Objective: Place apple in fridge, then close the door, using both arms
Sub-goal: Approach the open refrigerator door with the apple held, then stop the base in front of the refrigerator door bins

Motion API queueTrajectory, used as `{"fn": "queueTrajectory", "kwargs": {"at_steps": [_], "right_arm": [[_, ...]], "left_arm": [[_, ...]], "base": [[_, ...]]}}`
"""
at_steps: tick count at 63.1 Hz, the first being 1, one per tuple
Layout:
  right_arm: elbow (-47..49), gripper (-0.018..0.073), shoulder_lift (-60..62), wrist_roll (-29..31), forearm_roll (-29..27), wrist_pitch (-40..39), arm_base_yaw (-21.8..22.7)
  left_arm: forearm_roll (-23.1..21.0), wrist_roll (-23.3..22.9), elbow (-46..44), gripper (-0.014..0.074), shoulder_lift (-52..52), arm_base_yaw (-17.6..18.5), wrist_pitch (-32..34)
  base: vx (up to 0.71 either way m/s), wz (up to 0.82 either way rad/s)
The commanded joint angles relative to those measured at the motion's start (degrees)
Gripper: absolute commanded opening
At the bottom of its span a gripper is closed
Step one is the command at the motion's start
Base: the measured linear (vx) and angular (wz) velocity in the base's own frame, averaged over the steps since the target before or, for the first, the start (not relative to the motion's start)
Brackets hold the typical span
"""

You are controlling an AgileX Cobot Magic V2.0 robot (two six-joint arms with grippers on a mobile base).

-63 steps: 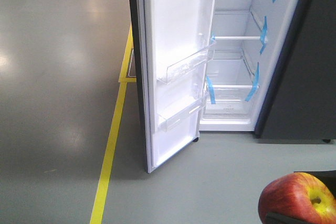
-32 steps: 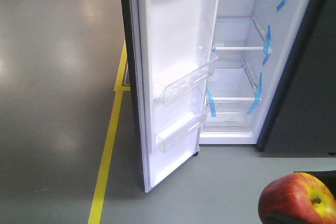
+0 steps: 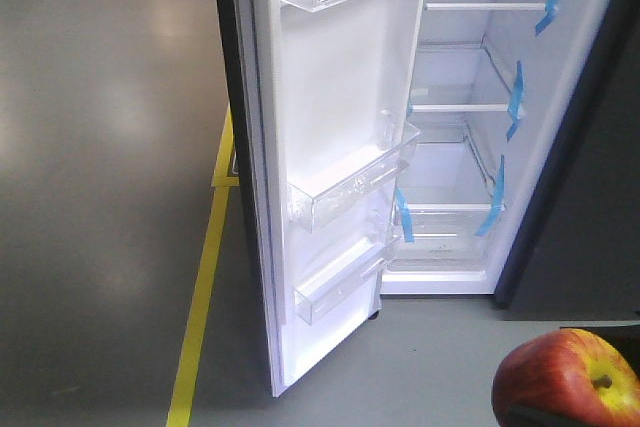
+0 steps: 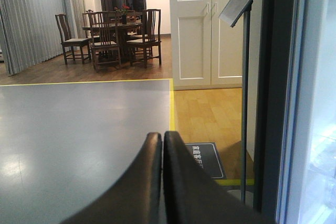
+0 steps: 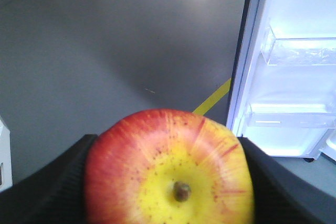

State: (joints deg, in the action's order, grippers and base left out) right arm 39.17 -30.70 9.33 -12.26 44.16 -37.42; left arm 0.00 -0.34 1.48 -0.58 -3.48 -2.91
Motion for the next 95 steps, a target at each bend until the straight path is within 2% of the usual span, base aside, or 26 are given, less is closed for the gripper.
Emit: {"fn": "queueTrajectory", "kwargs": {"at_steps": [1, 95], "right_arm": [[1.62, 0.0361, -0.12, 0.50, -0.53, -4.26, -0.10], [1.62, 0.0361, -0.12, 0.50, -0.53, -4.30, -0.10]], "left_arm": [[0.00, -0.42, 1.25, -0.0006, -0.95, 0.14, 4.28], [0.00, -0.42, 1.25, -0.0006, -0.95, 0.14, 4.28]], "base": [[0.13, 0.02], [0.09, 0.00]]}}
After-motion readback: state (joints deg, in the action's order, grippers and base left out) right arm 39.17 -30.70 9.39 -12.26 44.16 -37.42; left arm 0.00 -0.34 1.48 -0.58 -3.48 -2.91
